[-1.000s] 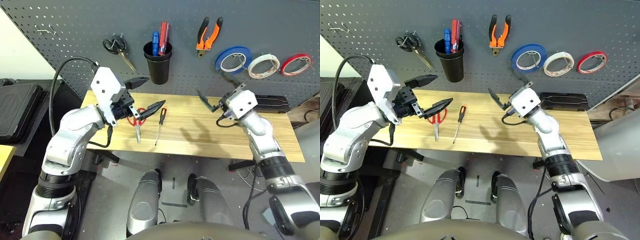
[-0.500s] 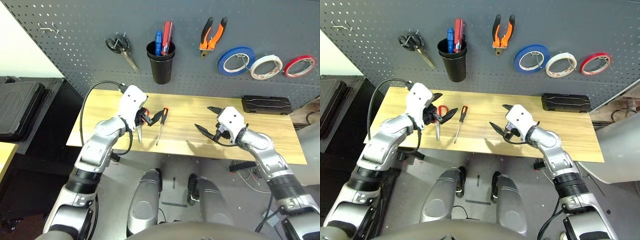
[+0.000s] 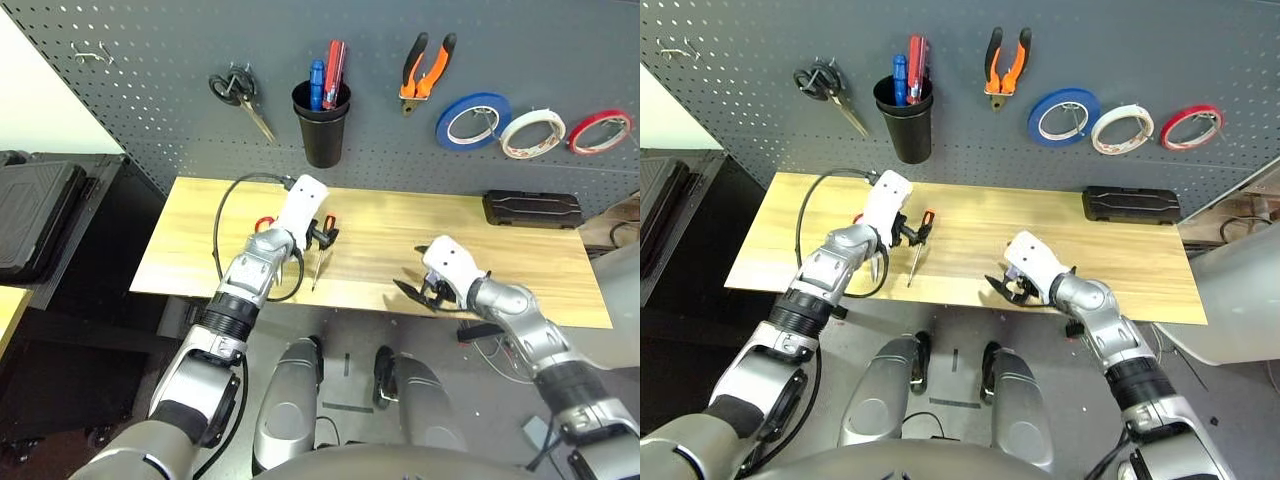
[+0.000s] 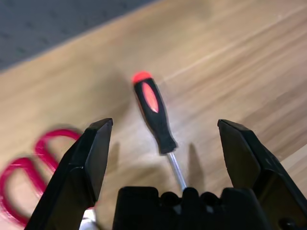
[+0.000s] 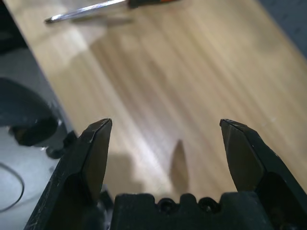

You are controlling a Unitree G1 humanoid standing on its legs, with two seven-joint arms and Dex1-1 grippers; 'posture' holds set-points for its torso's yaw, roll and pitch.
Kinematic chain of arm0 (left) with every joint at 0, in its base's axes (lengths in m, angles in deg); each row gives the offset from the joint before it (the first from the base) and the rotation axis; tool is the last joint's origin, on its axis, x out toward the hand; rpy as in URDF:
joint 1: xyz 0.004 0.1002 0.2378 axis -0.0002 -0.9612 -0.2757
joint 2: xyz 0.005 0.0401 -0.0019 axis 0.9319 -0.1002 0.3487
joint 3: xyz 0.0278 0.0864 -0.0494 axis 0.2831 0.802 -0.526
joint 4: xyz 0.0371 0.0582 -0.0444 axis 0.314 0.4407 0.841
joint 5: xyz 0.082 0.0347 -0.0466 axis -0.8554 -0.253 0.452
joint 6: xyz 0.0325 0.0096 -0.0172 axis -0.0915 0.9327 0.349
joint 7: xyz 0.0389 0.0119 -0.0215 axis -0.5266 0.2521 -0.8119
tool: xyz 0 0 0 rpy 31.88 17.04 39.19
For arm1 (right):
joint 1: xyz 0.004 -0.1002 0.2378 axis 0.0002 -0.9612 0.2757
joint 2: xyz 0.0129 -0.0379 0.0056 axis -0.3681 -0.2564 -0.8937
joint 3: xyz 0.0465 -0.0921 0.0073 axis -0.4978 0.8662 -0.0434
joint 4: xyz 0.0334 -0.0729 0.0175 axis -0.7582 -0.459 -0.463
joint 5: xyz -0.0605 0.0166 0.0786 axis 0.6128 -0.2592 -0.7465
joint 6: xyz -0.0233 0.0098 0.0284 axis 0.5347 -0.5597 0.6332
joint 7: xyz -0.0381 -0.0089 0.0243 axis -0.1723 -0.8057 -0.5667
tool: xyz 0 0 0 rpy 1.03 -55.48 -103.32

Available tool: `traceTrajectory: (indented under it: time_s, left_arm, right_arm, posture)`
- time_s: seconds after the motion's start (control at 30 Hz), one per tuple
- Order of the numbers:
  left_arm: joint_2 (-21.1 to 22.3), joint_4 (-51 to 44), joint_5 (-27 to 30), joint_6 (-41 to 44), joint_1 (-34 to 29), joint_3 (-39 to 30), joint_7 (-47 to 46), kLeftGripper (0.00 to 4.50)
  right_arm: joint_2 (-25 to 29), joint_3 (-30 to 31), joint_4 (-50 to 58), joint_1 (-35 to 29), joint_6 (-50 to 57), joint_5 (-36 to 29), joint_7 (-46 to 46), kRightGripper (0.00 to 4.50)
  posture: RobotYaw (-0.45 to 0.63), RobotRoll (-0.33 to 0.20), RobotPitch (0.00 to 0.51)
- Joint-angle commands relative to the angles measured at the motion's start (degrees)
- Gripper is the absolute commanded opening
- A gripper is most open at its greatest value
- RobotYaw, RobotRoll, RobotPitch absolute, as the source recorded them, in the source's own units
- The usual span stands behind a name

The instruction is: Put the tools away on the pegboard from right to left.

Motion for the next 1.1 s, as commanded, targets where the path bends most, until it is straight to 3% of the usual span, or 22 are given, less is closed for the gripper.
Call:
traceTrajectory:
  time_s: [0.03, 0.4, 0.73, 0.83, 1.07, 1.1]
  left_arm:
    - [-2.2, 7.4, -1.7, -1.8, 1.4, 0.4, -1.4, 4.5]
    - [-6.2, 28.7, -3.3, -11.0, 9.3, -2.4, -5.9, 4.5]
    - [-7.3, 39.6, -3.9, -14.9, 13.4, -5.5, -9.8, 4.5]
    - [-8.0, 40.9, -3.5, -15.3, 13.7, -6.6, -10.1, 3.52]
    - [-9.2, 40.9, -3.0, -14.7, 13.9, -8.8, -10.0, 0.7]
    - [-9.2, 40.6, -2.9, -14.3, 13.8, -9.1, -10.1, 0.57]
  right_arm:
    - [0.0, 0.8, 0.7, -1.7, 0.9, 0.9, 0.6, 4.49]
    - [2.2, -0.1, 4.9, -5.4, 1.9, 1.9, 0.8, 4.49]
    - [3.3, -0.7, 8.9, -8.0, 2.6, 0.9, 0.4, 4.49]
    - [4.0, -1.0, 9.7, -8.4, 2.5, 0.5, 0.0, 4.5]
    - [4.6, -1.0, 9.6, -8.0, 1.9, 0.2, -0.2, 4.5]
    - [4.6, -0.9, 9.4, -7.9, 1.6, 0.2, -0.2, 4.5]
  posture:
    - [0.2, 0.0, 0.27]
    - [0.14, 0.0, 0.291]
    - [0.1, 0.0, 0.297]
    - [0.1, 0.0, 0.298]
    - [0.1, 0.0, 0.295]
    - [0.11, 0.0, 0.292]
